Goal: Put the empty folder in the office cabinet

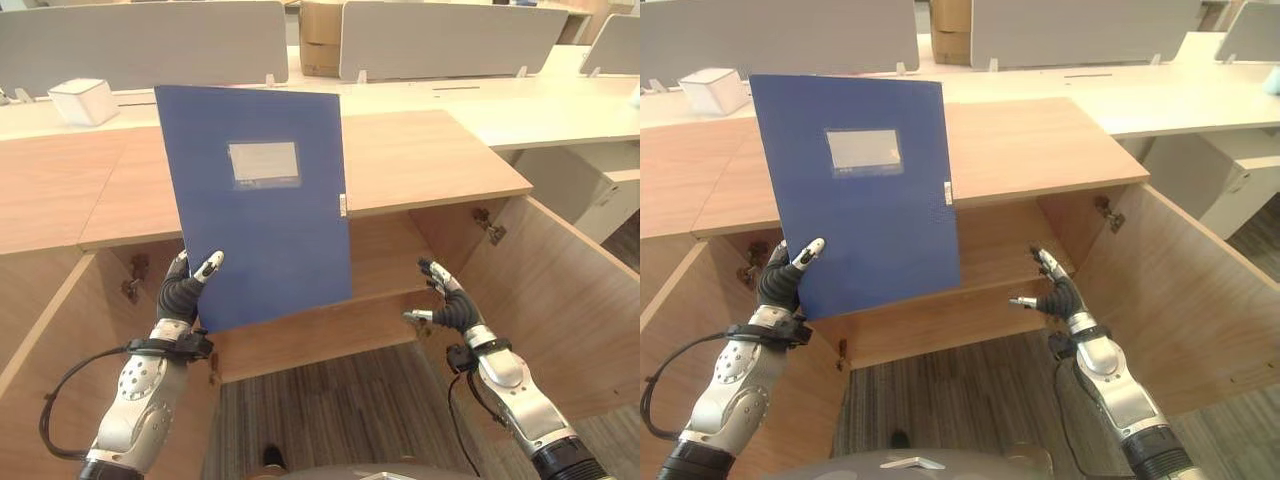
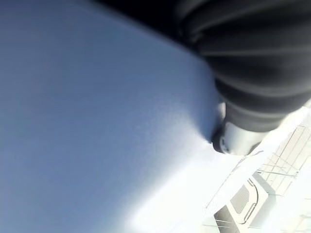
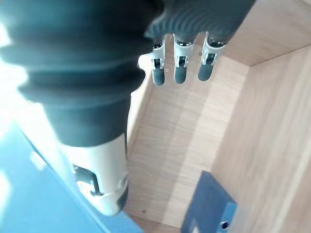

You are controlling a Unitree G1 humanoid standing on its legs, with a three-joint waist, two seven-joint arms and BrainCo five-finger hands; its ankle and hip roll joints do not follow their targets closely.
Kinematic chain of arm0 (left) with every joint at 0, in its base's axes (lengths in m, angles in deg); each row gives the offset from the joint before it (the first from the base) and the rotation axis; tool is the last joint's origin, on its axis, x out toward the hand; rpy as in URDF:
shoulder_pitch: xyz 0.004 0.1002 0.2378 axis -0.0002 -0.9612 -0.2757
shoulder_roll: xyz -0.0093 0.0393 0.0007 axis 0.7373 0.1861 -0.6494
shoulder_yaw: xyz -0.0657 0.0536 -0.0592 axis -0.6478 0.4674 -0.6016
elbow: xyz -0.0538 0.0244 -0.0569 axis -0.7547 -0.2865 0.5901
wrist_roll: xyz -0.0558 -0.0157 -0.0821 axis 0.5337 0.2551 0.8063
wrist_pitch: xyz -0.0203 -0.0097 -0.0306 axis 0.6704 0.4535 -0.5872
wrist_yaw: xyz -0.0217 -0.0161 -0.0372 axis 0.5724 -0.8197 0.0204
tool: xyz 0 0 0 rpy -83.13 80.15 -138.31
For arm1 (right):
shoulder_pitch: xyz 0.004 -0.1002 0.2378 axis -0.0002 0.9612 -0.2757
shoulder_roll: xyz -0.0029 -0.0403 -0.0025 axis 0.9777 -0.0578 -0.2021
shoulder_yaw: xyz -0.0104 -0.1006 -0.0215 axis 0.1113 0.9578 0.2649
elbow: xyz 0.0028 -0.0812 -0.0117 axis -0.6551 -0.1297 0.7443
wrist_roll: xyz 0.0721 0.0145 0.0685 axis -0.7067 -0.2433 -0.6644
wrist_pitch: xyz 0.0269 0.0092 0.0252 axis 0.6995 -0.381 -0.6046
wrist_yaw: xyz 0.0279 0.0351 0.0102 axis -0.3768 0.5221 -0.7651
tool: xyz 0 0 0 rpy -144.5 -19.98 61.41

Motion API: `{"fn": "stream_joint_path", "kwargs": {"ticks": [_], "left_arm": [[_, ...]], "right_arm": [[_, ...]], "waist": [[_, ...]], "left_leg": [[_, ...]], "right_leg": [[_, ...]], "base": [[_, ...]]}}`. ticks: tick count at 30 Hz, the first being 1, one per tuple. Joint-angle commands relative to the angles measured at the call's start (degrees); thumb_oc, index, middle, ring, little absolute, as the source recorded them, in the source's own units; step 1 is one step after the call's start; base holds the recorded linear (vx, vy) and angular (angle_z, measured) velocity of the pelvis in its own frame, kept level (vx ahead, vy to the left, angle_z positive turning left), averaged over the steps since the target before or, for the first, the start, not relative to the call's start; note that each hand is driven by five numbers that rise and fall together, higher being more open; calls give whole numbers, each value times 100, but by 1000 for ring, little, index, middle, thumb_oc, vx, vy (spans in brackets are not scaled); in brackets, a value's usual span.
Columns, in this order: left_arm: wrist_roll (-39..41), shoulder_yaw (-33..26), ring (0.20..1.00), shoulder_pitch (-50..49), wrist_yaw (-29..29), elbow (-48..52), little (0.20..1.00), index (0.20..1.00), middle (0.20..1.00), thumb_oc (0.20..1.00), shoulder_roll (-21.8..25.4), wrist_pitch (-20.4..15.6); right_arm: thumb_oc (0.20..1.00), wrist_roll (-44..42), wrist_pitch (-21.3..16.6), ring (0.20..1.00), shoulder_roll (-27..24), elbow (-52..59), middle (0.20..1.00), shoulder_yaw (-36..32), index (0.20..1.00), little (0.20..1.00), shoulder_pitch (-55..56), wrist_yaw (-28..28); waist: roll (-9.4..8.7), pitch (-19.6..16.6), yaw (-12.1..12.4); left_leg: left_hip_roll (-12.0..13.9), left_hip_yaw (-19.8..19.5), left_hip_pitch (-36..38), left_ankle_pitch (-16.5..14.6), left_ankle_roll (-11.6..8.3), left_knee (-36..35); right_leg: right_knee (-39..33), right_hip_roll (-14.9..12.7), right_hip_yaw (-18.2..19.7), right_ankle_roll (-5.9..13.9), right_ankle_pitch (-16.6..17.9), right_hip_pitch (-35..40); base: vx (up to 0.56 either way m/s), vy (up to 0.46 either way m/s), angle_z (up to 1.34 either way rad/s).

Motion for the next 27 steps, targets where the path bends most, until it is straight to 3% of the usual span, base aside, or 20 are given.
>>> {"fn": "stream_joint_path", "kwargs": {"ticks": [1,6,16,18,22,27], "left_arm": [[193,-277,200,426,-160,301,200,200,200,200,123,-317],[261,-400,200,271,-278,460,200,200,200,200,183,-269],[321,-376,200,239,-431,664,200,200,200,200,291,-213],[407,-180,200,353,-525,780,200,200,200,200,422,-195],[434,-151,200,347,-544,795,200,200,200,200,463,-186],[442,52,200,366,-552,873,200,200,200,200,662,-145]], "right_arm": [[1000,-744,-352,1000,-241,99,1000,-297,1000,1000,-447,-1],[1000,-1367,-391,1000,-438,563,1000,-544,1000,1000,-627,32],[1000,-1862,-445,1000,-854,556,1000,-561,1000,1000,-1483,-52],[1000,-2188,-465,1000,-916,421,1000,-319,1000,1000,-2043,-95],[1000,-2316,-441,1000,-923,426,1000,-249,1000,1000,-2151,-60],[1000,-2983,-268,1000,-945,456,1000,391,1000,1000,-2600,197]], "waist": [[128,-201,46],[76,-395,110],[23,-649,235],[13,-655,279],[11,-662,290],[-9,-648,327]], "left_leg": [[-295,-127,565,-931,298,18],[-295,-138,507,-895,252,18],[-116,-228,434,-786,45,18],[-69,-256,407,-738,0,18],[-57,-255,408,-730,-11,18],[-20,-270,421,-700,-46,18]], "right_leg": [[-25,117,73,163,620,-297],[-655,398,330,46,548,91],[-1387,522,158,-16,676,528],[-1410,544,134,-45,673,546],[-1411,549,133,-53,663,556],[-1401,557,112,-79,671,569]], "base": [[-3,-24,17],[24,-63,11],[22,-62,1],[-3,-48,13],[2,-17,4],[4,-12,1]]}}
